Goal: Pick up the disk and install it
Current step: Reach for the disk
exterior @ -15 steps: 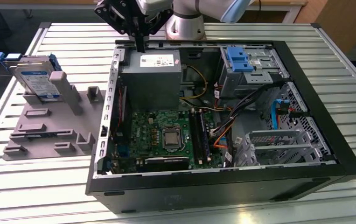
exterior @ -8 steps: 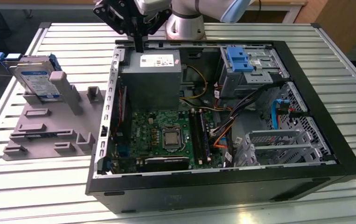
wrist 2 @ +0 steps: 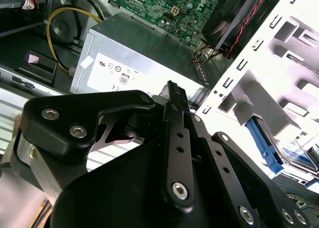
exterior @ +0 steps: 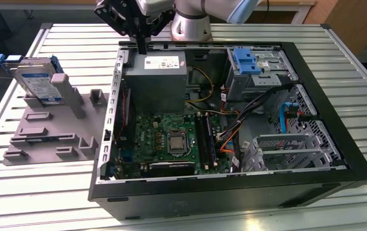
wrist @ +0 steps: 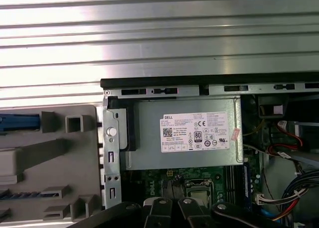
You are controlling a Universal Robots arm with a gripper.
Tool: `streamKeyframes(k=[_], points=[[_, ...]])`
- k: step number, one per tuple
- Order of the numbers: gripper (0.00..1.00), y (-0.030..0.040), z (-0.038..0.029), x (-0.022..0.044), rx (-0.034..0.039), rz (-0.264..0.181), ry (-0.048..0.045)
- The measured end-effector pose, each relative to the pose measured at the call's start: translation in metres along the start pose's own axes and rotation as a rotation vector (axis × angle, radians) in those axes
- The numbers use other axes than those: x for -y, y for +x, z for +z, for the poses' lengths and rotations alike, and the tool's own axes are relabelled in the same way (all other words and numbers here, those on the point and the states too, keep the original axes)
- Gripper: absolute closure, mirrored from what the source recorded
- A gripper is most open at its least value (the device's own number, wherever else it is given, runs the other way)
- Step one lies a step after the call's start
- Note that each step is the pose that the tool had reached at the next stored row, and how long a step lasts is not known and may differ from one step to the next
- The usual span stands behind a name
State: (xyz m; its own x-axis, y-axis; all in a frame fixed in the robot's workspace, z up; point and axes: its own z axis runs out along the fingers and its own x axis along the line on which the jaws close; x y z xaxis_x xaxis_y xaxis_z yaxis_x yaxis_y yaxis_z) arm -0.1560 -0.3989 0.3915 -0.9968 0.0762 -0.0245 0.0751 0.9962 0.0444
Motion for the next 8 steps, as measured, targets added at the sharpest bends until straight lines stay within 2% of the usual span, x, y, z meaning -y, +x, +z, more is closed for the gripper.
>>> streamKeyframes(k=[8], points=[[0.89,0.0023,0.0002,0.0002,0.0000,0.000,0.0000]])
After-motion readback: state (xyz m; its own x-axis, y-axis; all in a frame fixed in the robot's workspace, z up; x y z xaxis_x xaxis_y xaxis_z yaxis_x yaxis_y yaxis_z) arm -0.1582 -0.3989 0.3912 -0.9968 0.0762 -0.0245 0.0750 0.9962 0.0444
